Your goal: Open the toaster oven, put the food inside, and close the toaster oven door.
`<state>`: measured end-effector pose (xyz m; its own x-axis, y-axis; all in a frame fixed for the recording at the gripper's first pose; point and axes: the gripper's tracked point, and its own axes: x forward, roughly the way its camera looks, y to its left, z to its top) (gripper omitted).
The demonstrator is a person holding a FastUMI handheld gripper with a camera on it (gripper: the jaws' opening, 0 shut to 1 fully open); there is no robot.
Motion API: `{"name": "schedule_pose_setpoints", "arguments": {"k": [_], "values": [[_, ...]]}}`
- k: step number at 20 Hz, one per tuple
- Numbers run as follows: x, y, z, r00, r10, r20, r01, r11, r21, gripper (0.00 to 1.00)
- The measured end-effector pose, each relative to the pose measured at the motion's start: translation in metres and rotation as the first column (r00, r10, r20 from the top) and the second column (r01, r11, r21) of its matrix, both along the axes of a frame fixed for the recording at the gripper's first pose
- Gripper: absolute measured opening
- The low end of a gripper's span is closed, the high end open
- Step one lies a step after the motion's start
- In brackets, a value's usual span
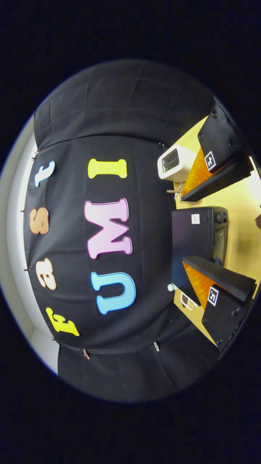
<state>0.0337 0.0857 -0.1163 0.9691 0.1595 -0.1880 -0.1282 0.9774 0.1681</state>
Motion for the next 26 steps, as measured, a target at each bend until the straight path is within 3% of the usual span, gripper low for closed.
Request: {"name": "schedule_pose_setpoints", "arguments": {"k": [9,26], "values": [[-0.018,-0.079,0.057,0.98,-0.075,0.185,0.083,0.996,-0.034,0.98],[-0.023,-0.107,0.067,0.976,-0.103,0.194,0.107,0.994,-0.008,0.98]]}}
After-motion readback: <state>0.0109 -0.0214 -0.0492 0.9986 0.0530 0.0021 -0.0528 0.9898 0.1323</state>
